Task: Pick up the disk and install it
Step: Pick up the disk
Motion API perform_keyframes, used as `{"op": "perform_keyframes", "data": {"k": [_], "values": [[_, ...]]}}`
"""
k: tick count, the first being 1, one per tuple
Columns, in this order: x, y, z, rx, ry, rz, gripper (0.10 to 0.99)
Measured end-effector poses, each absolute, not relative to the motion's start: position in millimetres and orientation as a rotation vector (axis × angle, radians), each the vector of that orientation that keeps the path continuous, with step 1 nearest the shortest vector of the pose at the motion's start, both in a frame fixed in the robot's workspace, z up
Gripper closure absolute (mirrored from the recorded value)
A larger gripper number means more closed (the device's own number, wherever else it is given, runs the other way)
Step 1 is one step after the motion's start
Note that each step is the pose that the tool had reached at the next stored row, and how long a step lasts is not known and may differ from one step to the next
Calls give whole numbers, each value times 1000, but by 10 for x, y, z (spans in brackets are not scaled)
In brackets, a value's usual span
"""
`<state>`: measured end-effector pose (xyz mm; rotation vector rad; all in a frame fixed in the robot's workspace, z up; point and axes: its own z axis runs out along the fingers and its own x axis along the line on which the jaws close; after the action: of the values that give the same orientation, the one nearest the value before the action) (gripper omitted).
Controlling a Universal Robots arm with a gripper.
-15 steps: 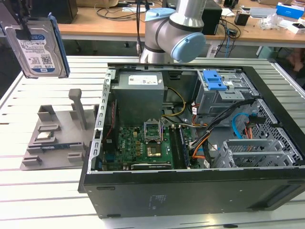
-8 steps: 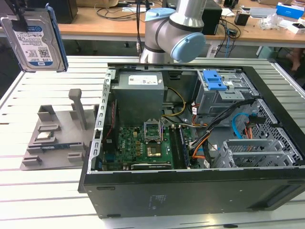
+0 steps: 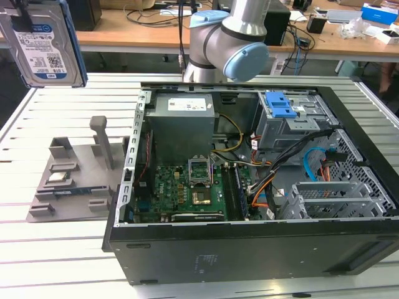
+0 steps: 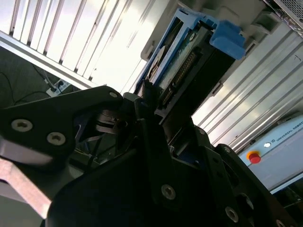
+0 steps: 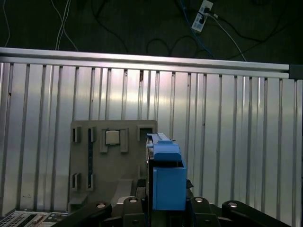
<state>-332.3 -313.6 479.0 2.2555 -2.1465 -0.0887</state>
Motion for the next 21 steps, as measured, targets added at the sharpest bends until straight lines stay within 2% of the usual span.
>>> {"op": "perform_keyframes", "data": {"k": [11, 21], "values": [[-3317, -3117, 5062, 2254, -2145, -92, 722], [-3317, -3115, 5164, 2254, -2145, -92, 722]]}}
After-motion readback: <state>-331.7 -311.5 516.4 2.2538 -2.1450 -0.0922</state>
